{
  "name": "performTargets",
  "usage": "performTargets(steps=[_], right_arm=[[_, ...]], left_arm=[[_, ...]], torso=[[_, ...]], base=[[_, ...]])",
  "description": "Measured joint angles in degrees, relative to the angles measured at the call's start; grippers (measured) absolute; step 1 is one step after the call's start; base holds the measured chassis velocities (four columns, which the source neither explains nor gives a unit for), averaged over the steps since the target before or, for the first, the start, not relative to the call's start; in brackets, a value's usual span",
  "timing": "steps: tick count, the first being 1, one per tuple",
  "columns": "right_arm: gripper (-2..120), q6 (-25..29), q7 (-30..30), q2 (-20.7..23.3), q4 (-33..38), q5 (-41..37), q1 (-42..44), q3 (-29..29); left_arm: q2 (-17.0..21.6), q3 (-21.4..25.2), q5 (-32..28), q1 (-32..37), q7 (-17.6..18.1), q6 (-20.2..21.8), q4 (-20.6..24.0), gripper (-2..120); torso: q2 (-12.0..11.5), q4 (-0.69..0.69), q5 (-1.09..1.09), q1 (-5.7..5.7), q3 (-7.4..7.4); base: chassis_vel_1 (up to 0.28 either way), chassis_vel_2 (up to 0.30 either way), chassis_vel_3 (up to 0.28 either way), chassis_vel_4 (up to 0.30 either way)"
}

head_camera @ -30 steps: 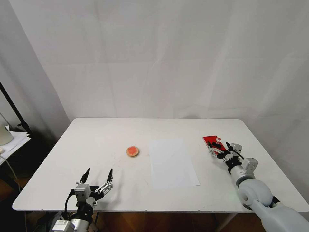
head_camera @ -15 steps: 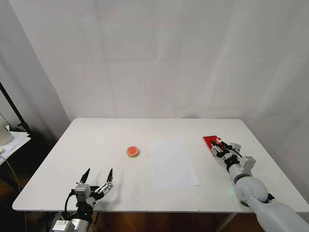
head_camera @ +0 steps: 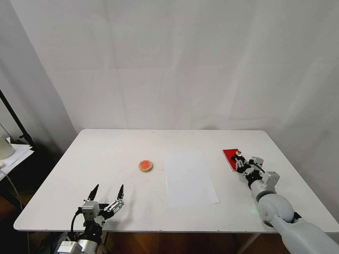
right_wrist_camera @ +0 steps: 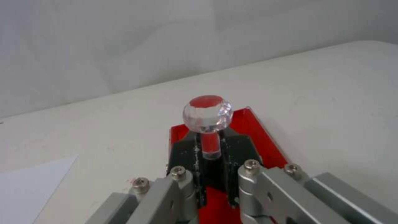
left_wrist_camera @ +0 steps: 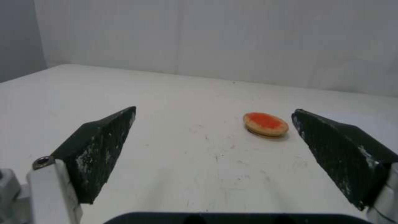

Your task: Pick up the stamp from the ink pad and place it onto another ink pad.

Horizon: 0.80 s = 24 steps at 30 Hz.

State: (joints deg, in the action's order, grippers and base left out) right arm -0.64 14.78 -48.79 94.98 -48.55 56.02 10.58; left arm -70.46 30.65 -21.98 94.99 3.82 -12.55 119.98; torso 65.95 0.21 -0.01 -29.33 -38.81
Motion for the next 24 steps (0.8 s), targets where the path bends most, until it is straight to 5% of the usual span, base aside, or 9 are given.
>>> performTargets(steps=[9,24], right_arm=[[8,1.9,-2.5,2.7,1.4,0.6,-3.4,-1.5],[8,5.9,-6.4,1.4,-3.1,3.3,-22.1,-23.7]], left_arm=[[0.0,0.0,0.0,0.0,0.0,0.0,0.0,100],[0.0,0.0,0.0,0.0,0.0,0.0,0.0,100]], torso=[[0.0,0.02,-0.02,0.0,0.0],[0.0,-0.01,0.01,-0.01,-0.01]], base=[[0.0,0.0,0.0,0.0],[0.0,0.0,0.0,0.0]])
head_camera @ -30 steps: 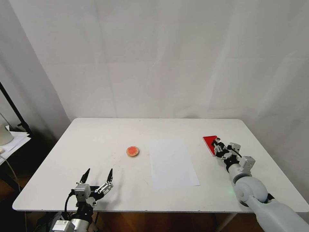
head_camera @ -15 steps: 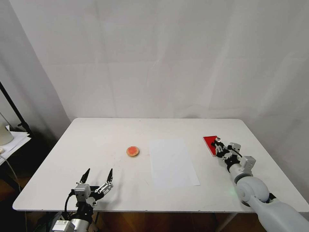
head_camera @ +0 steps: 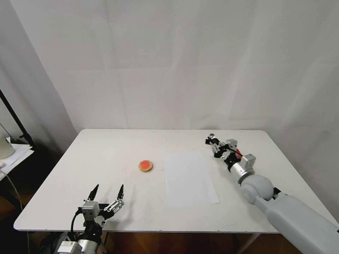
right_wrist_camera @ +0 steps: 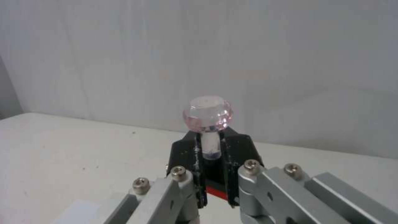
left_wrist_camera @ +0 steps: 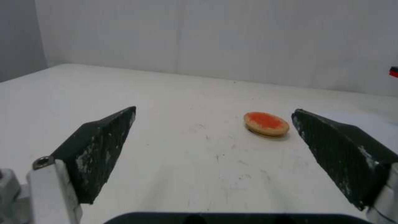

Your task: Pick up the stamp from the ink pad and place it onto another ink pad.

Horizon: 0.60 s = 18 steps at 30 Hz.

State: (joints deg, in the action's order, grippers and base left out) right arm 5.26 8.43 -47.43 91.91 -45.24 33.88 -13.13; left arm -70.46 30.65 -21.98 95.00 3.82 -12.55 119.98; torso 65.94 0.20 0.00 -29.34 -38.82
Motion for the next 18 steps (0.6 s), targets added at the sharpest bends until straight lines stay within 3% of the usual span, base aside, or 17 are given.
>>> performTargets(steps=[5,18], right_arm=[[8,-1.7,0.6,-0.8,-0.6,0.0,-2.6,-5.4],[8,-2.1,0.0,-3.0,-1.7,-2.5,-3.0,-10.4]], left_arm=[[0.0,0.0,0.0,0.0,0.0,0.0,0.0,100],[0.0,0.0,0.0,0.0,0.0,0.0,0.0,100]], torso=[[0.0,0.01,-0.01,0.0,0.0],[0.0,0.01,-0.01,0.01,0.01]], base=[[0.0,0.0,0.0,0.0],[0.0,0.0,0.0,0.0]])
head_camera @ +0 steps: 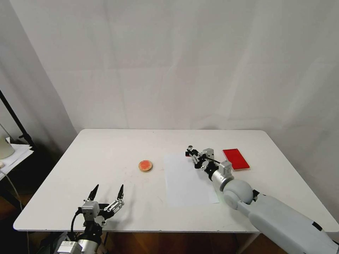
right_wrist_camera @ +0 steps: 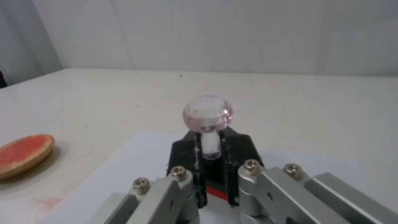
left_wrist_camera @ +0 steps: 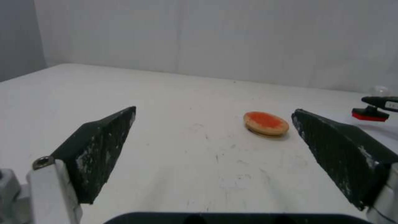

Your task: Pick up the stamp from the ink pad and place it onto another ink pad.

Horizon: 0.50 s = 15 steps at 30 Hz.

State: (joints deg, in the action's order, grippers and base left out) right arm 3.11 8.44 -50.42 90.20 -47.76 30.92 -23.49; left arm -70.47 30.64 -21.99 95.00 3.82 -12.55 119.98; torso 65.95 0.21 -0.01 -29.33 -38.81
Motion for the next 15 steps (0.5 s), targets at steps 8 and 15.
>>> performTargets(steps=[8,15], right_arm=[[8,0.2,0.8,-2.4,-2.0,-2.8,1.1,-0.4],[8,0.3,1.0,-2.5,-1.5,-2.1,2.2,0.1]], left_arm=[[0.0,0.0,0.0,0.0,0.0,0.0,0.0,100],[0.0,0.0,0.0,0.0,0.0,0.0,0.0,100]], torso=[[0.0,0.0,-0.01,0.01,0.01],[0.0,0.0,0.01,0.0,0.01]], base=[[0.0,0.0,0.0,0.0],[0.0,0.0,0.0,0.0]])
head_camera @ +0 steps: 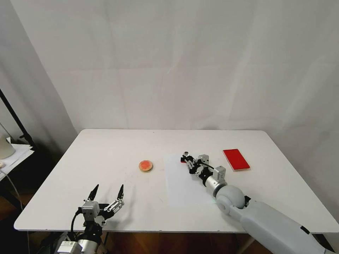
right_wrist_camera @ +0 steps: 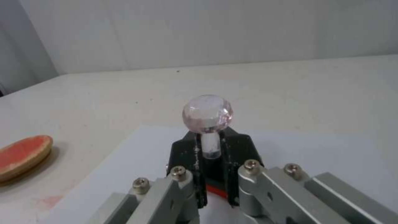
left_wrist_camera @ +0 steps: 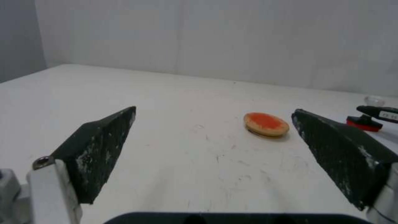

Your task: Pick up the stamp from the ink pad and place it onto another ink pad.

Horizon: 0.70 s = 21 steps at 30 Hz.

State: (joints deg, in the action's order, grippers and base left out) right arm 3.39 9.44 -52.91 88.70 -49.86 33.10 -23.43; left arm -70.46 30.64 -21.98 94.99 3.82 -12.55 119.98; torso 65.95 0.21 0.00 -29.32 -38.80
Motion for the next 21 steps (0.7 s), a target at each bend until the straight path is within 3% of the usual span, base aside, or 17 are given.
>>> performTargets(steps=[6,11,16,21], right_arm=[[8,0.0,0.1,1.1,2.0,-0.6,-3.0,-0.1],[8,0.0,-0.7,0.5,2.3,-1.5,-9.0,-4.1],[8,0.0,-2.5,-3.7,0.0,-1.2,-16.0,-12.2],[8,-0.4,-2.7,-7.2,-1.0,-0.4,-17.2,-15.2]], left_arm=[[0.0,0.0,0.0,0.0,0.0,0.0,0.0,100],[0.0,0.0,0.0,0.0,0.0,0.0,0.0,100],[0.0,0.0,0.0,0.0,0.0,0.0,0.0,100],[0.0,0.0,0.0,0.0,0.0,0.0,0.0,100]], torso=[[0.0,0.01,-0.01,-0.01,-0.01],[0.0,0.01,0.0,-0.01,-0.02],[0.0,-0.01,-0.02,-0.01,-0.02],[0.0,-0.01,-0.02,-0.01,-0.02]], base=[[0.0,0.0,0.0,0.0],[0.0,0.0,0.0,0.0],[0.0,0.0,0.0,0.0],[0.0,0.0,0.0,0.0]])
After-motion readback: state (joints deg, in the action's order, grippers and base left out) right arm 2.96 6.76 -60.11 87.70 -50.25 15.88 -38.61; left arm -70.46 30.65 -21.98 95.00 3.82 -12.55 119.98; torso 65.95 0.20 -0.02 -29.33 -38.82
